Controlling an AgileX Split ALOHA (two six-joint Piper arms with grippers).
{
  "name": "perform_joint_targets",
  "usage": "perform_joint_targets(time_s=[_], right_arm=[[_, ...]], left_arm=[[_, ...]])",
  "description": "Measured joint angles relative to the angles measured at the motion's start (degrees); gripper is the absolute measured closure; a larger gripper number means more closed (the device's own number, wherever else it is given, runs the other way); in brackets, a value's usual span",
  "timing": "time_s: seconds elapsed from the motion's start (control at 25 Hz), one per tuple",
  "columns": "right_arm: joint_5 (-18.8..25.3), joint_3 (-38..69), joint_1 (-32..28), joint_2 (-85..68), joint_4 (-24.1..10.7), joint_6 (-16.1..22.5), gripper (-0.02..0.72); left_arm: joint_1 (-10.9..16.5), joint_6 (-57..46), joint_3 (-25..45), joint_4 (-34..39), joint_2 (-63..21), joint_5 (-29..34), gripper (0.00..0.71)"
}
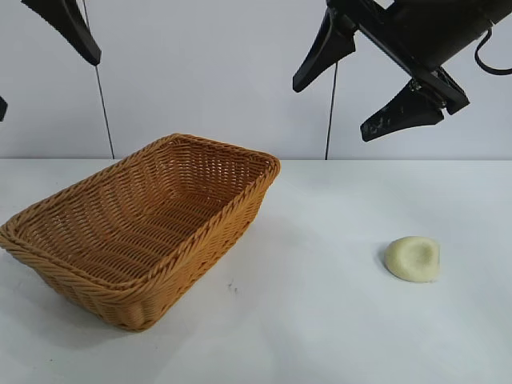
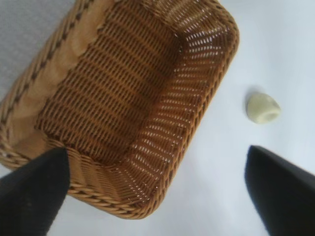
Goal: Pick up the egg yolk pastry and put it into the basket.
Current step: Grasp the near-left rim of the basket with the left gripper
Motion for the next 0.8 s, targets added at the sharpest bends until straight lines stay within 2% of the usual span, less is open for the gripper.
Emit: perform_joint_targets(time_s=[0.16, 0.32, 0.56, 0.8], right_arm=[[0.1, 0.0, 0.0, 0.0, 0.0, 0.1, 0.026], [0.1, 0.0, 0.0, 0.0, 0.0, 0.1, 0.026], [0.2, 0.0, 0.0, 0.0, 0.1, 0.1, 0.026], [0.4, 0.0, 0.0, 0.0, 0.4, 0.1, 0.026]], left_arm=[[-2.9, -13.0, 5.4, 6.7, -3.6, -0.5, 0.018], [-5.2, -24.8, 10.1, 9.0, -5.1, -3.6, 0.018], [-5.7, -40.0, 16.4, 11.2, -4.4, -10.7, 0.018], [-5.7, -44.8, 17.9, 11.3, 2.1, -13.1, 0.018]])
